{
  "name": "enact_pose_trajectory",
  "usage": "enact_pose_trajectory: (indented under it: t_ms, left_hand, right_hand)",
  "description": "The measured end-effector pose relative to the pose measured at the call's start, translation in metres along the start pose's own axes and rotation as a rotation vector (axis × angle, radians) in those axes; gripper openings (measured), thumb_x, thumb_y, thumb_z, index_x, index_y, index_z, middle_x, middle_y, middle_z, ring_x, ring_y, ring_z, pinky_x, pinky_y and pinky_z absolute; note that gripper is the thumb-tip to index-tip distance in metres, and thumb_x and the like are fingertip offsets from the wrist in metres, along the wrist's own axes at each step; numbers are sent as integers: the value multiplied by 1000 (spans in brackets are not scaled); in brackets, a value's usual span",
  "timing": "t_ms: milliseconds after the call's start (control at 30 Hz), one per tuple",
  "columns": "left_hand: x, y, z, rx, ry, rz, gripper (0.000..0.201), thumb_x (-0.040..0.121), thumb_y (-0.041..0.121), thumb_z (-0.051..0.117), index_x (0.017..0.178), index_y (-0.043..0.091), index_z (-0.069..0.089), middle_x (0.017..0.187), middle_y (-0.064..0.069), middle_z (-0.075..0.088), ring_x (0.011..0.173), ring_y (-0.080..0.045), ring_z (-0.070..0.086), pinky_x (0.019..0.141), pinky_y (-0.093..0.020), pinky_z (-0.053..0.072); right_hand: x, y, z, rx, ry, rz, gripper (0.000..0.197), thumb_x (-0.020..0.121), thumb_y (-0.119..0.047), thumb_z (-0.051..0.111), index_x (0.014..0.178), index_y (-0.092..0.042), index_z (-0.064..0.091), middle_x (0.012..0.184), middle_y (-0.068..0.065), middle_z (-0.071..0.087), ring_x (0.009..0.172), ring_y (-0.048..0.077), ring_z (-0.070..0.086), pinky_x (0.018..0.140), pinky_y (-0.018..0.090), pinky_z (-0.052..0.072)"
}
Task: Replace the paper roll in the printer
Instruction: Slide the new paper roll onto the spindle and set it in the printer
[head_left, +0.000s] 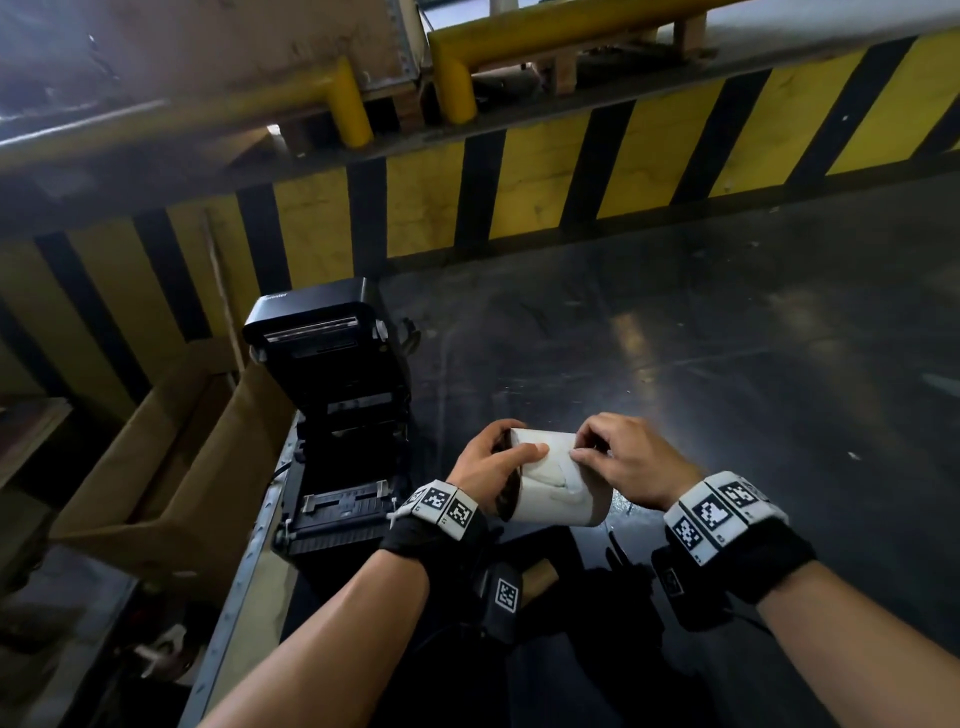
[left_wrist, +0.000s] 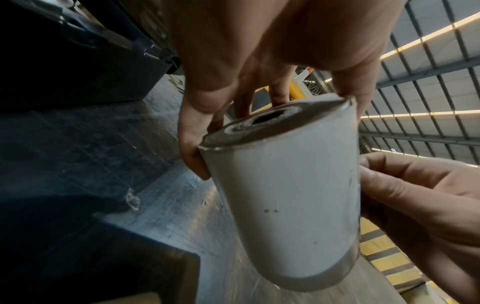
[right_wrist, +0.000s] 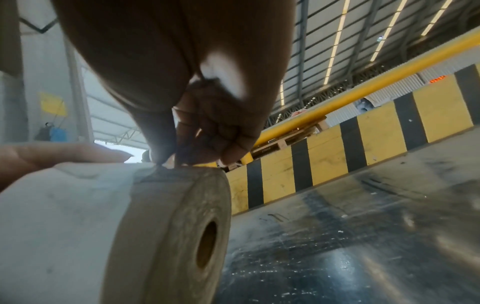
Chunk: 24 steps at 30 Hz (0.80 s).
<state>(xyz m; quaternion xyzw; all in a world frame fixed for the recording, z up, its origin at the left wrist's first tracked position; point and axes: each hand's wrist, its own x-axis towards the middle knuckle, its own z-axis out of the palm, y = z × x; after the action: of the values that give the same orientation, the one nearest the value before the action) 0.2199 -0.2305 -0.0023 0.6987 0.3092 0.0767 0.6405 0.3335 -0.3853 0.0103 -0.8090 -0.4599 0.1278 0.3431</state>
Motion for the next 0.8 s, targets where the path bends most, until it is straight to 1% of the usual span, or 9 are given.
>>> enact_pose_trajectory:
  t_ms: [167,267,333,400,500,567,633,733,800]
  left_hand:
    - [4,-6,2,19,26,-9,48,57,41,76,101,28,64,110,-6,66,104,-26,64,95,-45,52]
    - [7,-8,4,11,53,-9,42,58,40,76,97,27,64,103,-5,66,97,-23,64,94,-45,52]
    - [10,-10,3,11,66,-26,38,59,37,75,94,26,64,101,-5,65,93,-22,62,94,-45,51]
    - [13,-14,1,22,68,-48,38,60,35,75,94,25,64,102,-6,64,91,-22,61,93,-43,50]
    - [18,-21,1,68,54,-75,44,51,42,77,91,31,63,104,-5,62,99,-25,61,96,-43,50]
    - [18,-24,0,83,60,-91,35,60,35,78,90,31,61,104,-5,60,97,-24,59,96,-40,48]
    - [21,-29,-3,41,96,-117,27,74,20,74,96,25,61,111,-10,61,97,-22,57,93,-38,48]
    - [23,-31,-5,-31,108,-147,34,79,12,70,111,19,61,124,-14,60,101,-24,58,90,-37,48]
    - [25,-29,-6,-57,98,-180,42,79,12,70,119,17,58,128,-12,59,106,-24,58,92,-38,47]
  right_hand:
    - [-8,3,9,51,67,-24,10,86,-18,58,83,-8,57,79,-2,58,71,12,51,59,8,37]
    - [-12,5,14,116,143,-13,7,86,-13,58,88,-7,60,81,-4,58,72,5,51,64,4,36]
    - [-16,9,17,131,161,-15,8,86,-11,57,90,-7,63,83,-3,59,74,5,52,68,7,37]
    - [-21,14,18,169,205,19,7,85,-8,57,88,-8,64,81,-3,61,73,2,53,67,10,37]
    - [-27,20,16,230,304,107,7,85,-9,58,85,-11,65,74,-13,58,72,-4,56,64,4,37]
    - [-28,27,15,244,345,168,7,86,-10,58,83,-12,64,72,-15,57,69,-7,55,61,2,37]
    - [-27,40,15,234,330,257,7,85,-12,59,82,-13,65,72,-9,60,63,1,55,56,3,37]
    - [-28,68,17,130,172,417,7,81,-17,64,81,-13,69,77,-1,64,72,12,55,56,6,33]
    - [-29,82,22,73,73,502,7,78,-19,68,80,-12,71,79,4,66,76,14,55,62,17,36]
